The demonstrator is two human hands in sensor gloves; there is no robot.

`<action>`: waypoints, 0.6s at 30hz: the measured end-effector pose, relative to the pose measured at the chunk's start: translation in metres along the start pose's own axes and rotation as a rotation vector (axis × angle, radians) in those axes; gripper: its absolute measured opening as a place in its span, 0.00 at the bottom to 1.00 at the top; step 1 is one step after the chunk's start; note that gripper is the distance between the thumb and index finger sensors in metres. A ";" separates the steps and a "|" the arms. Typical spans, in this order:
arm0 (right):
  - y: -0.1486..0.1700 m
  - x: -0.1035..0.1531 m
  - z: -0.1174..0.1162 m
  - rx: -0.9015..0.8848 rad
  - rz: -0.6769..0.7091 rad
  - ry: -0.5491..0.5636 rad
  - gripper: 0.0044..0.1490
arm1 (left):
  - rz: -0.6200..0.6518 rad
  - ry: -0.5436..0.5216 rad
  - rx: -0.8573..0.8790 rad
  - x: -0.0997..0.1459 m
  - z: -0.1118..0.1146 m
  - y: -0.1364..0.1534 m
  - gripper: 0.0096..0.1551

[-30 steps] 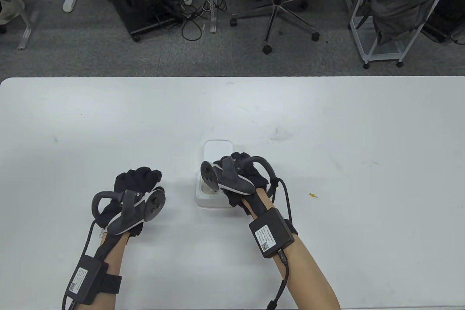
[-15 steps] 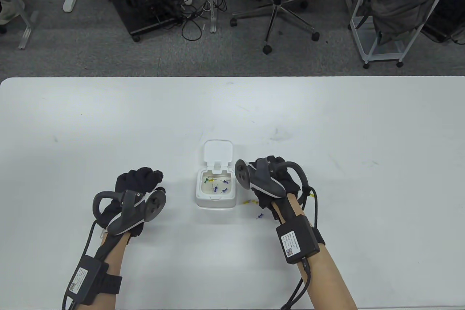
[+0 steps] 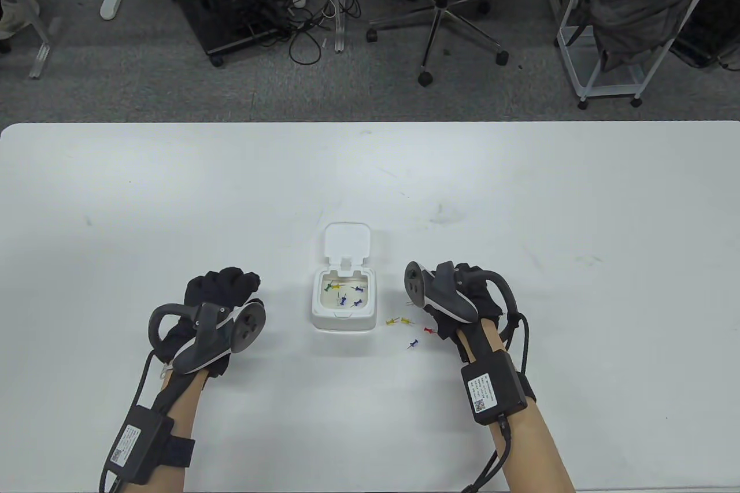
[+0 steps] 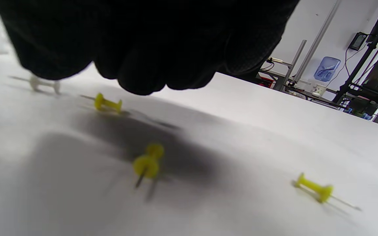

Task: Press to open box and store push pins

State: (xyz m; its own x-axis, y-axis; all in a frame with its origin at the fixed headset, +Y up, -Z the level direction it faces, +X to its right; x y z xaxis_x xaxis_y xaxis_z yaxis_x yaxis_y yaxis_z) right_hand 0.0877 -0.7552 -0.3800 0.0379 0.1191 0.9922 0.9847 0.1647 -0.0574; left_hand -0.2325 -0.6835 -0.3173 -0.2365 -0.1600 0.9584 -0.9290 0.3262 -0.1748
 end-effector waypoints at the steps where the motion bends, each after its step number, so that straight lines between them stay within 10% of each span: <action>1: 0.000 0.000 -0.003 0.006 -0.003 -0.003 0.32 | 0.000 0.000 0.000 0.000 0.000 0.000 0.28; 18: -0.002 -0.002 -0.009 -0.010 -0.009 0.042 0.23 | -0.012 0.010 -0.003 0.000 0.001 0.003 0.28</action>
State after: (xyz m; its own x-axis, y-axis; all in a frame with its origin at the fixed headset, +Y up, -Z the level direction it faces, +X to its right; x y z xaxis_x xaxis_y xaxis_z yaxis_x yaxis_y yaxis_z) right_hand 0.0877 -0.7649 -0.3805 0.0365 0.0762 0.9964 0.9866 0.1557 -0.0480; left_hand -0.2358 -0.6834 -0.3179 -0.2227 -0.1549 0.9625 -0.9310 0.3268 -0.1628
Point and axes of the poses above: the tracker on the back of each hand, its own y axis roughly to the little-finger side, its own x axis roughly from the fingertips to the wrist, z = x × y, the point moved 5 cm from there along -x, roughly from the wrist to the fingertips, and after that the axes turned 4 degrees about -x, right-handed, at the moved point
